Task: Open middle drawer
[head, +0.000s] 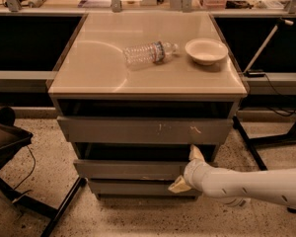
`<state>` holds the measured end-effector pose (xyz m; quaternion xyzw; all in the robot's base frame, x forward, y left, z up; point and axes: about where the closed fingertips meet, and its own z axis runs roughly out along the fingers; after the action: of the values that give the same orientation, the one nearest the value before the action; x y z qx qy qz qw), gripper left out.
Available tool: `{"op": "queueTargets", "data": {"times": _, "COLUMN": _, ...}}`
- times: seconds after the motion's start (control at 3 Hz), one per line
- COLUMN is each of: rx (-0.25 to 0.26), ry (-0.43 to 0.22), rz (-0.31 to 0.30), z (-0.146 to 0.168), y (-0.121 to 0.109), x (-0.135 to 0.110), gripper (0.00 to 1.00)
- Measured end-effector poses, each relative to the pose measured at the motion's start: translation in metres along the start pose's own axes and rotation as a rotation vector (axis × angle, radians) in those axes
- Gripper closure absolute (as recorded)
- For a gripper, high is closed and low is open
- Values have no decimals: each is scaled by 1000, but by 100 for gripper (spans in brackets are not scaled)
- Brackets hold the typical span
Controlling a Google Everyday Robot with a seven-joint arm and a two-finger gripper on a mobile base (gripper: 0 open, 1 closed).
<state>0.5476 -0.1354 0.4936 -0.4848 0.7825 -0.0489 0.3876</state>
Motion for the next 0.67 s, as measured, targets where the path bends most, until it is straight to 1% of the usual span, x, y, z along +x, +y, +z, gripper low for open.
{"op": "queueTargets", "data": {"times": 0.33, "rx": -23, "ry": 6, "rz": -3, "z": 4, "y": 1, "x": 0, "gripper": 0}}
{"op": "queueTargets", "data": {"times": 0.67, "rx": -23, "ry": -7, "rz": -8, "z": -4, "y": 2, "x": -4, "gripper": 0}}
